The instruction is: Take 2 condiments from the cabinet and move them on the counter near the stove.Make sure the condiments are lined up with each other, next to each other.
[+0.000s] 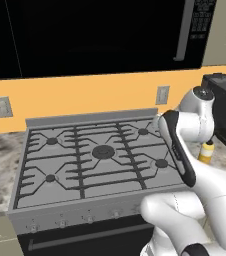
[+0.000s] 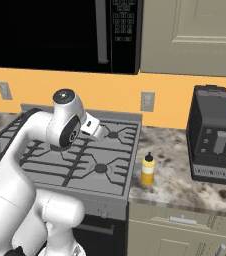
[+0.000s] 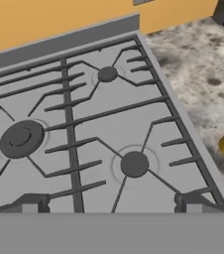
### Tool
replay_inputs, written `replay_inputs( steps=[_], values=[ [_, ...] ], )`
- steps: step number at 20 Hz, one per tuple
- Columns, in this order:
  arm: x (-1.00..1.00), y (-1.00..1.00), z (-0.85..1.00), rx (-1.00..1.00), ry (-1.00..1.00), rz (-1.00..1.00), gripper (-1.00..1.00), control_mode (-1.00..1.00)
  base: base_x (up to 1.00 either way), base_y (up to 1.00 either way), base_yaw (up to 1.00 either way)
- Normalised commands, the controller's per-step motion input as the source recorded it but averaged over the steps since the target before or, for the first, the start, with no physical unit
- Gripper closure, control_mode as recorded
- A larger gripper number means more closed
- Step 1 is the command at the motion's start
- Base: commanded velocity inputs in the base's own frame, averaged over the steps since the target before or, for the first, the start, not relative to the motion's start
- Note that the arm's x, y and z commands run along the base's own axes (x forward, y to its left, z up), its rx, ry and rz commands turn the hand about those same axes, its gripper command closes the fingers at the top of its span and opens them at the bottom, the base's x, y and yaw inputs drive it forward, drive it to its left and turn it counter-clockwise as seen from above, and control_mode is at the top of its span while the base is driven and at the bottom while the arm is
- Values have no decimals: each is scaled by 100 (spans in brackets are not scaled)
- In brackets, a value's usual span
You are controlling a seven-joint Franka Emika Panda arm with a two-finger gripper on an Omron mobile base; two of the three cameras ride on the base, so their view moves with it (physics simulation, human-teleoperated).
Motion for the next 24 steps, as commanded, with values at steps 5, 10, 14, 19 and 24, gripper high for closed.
replay_inputs(
  steps=[5, 10, 14, 19, 24],
  values=[
    [-2, 0, 2, -5, 8, -14, -100, -100, 0, 0, 0],
    [-4, 0, 2, -3, 0, 0, -100, -100, 0, 0, 0],
    [-15, 0, 8, -1, 0, 0, -100, -100, 0, 0, 0],
    [-28, 2, 21, 0, -4, 5, -100, -100, 0, 0, 0],
    [-22, 11, 22, 0, -1, 16, -100, -100, 0, 0, 0]
  ],
)
